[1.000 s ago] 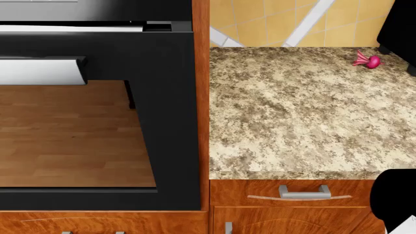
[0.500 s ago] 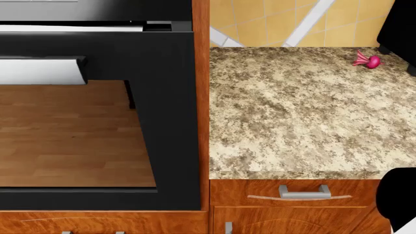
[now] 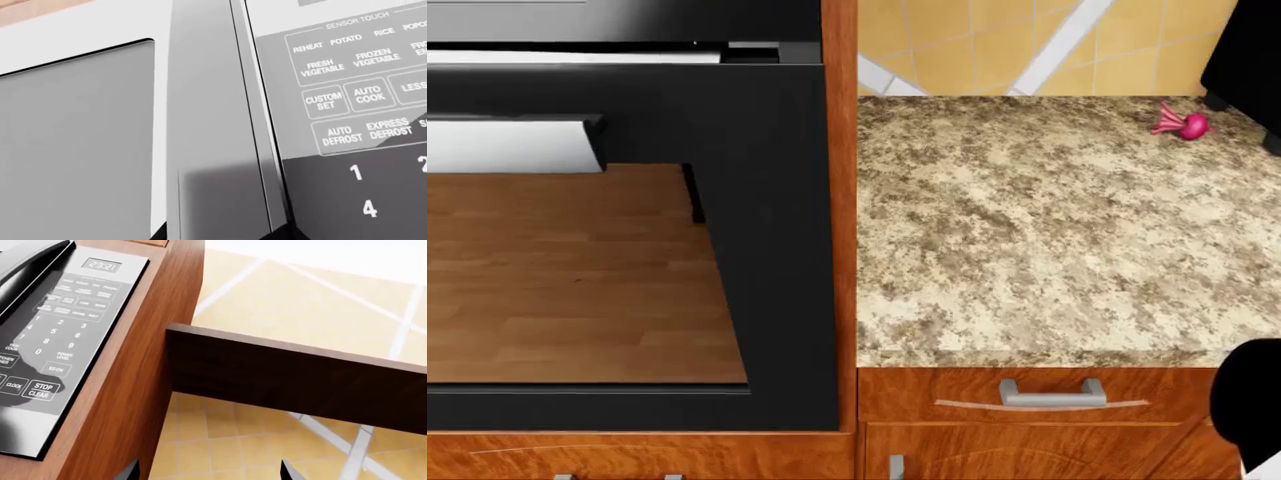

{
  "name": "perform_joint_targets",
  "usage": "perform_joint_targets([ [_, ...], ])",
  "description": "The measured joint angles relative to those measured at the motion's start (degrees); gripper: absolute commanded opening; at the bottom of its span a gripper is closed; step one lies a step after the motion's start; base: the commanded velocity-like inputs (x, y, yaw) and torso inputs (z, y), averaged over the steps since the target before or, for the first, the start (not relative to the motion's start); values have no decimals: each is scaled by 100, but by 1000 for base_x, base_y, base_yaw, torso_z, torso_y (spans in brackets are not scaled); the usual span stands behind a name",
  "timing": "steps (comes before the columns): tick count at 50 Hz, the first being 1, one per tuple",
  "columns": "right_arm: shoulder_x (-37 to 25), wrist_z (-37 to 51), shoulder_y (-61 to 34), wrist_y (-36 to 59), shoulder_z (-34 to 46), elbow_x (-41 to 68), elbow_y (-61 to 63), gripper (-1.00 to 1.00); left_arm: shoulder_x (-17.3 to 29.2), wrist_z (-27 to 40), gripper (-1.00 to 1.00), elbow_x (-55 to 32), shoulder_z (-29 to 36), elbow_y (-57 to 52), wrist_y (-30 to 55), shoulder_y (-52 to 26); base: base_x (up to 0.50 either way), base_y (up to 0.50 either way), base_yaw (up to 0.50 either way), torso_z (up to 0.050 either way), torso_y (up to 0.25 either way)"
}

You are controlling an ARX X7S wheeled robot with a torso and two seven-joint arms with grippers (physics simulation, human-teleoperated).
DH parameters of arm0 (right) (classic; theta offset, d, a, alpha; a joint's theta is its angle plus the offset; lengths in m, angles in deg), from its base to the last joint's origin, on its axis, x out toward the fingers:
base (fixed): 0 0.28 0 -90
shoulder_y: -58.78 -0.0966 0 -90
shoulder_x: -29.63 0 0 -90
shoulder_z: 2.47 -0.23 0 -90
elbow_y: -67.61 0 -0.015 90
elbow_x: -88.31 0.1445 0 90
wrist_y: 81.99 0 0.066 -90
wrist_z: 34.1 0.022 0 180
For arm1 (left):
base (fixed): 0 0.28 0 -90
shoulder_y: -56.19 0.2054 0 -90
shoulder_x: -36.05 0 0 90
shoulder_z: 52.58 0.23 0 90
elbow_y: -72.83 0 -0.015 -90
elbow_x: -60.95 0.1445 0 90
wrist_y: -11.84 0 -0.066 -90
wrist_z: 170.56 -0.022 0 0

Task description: Open the microwave door

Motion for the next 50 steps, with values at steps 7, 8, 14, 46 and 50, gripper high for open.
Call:
perform_joint_targets([
  [7, -10, 85, -53, -39, 41, 79, -44, 100, 30, -138, -100, 12, -83, -524, 479, 81, 0, 0, 0, 2, 6],
  [8, -12, 97, -61, -43, 47, 90, -51, 100, 35, -153, -100, 3, -96, -598, 547, 91, 0, 0, 0, 0, 0],
  [14, -37, 167, -114, -70, 79, 165, -92, 100, 70, -243, -100, -70, -176, -1116, 1014, 158, 0, 0, 0, 2, 5],
  [46, -227, 516, -229, -253, 139, 588, -225, 100, 460, -162, -100, -877, -362, -4008, 3640, 272, 0, 0, 0, 3, 6],
  [50, -245, 563, -240, -268, 143, 645, -235, 100, 502, -111, -100, -953, -371, -4222, 3803, 271, 0, -2, -1, 5, 6],
])
